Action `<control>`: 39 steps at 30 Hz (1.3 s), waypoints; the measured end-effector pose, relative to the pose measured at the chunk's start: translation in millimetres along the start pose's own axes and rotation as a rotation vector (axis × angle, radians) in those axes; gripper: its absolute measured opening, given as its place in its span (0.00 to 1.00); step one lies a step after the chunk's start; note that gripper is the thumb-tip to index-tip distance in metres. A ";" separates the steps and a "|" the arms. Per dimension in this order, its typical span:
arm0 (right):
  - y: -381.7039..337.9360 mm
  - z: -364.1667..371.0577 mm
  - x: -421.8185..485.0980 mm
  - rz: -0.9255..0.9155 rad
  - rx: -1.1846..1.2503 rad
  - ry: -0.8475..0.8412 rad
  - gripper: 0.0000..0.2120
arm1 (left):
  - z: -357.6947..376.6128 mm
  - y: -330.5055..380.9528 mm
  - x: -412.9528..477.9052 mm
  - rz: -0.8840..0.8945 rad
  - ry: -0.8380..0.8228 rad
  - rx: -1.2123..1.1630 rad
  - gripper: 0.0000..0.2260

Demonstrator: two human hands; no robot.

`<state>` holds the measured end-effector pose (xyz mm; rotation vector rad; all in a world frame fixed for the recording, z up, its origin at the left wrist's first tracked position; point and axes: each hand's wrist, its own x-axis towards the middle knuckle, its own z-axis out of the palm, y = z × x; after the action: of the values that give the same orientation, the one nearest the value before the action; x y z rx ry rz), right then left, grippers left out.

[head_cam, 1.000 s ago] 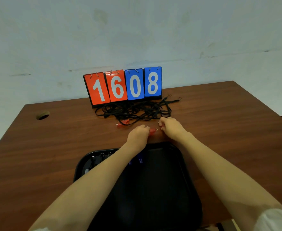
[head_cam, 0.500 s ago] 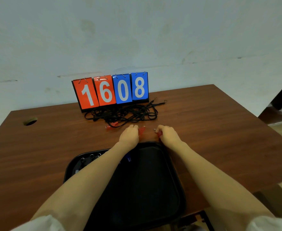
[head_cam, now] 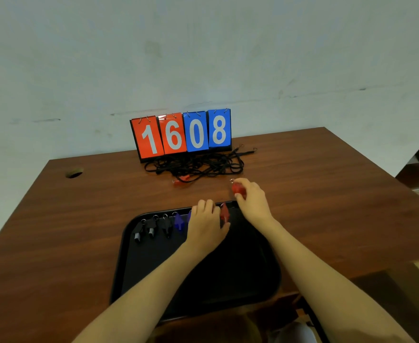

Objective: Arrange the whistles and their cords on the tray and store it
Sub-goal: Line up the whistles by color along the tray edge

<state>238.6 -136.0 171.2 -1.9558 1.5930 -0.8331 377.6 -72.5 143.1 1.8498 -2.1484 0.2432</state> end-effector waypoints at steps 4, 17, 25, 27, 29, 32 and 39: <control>0.0 0.6 -10.3 0.022 -0.011 -0.040 0.18 | 3.3 4.1 -10.4 -0.039 -0.141 0.027 0.20; 11.7 9.5 -21.4 0.076 -0.008 -0.144 0.19 | 20.9 -2.1 -30.1 0.078 0.051 0.161 0.18; 16.6 13.7 -21.9 0.138 -0.020 -0.174 0.21 | 22.3 -8.6 -10.1 -0.011 0.039 0.163 0.11; 17.3 15.2 -21.9 0.146 -0.019 -0.174 0.22 | 20.5 -9.6 -8.4 -0.008 0.001 0.145 0.09; 17.1 16.5 -21.6 0.155 -0.006 -0.180 0.21 | 21.4 -10.5 -7.2 0.009 -0.021 0.112 0.09; 15.9 18.9 -21.4 0.161 -0.013 -0.206 0.18 | 20.9 -11.2 -6.3 0.013 -0.015 0.110 0.09; 12.4 21.0 -24.6 0.097 -0.104 -0.240 0.14 | 22.2 -14.8 -5.2 0.009 0.048 0.143 0.14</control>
<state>241.7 -114.7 144.0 -1.9484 1.5992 -0.4653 390.5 -77.0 119.6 1.8898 -2.1577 0.4497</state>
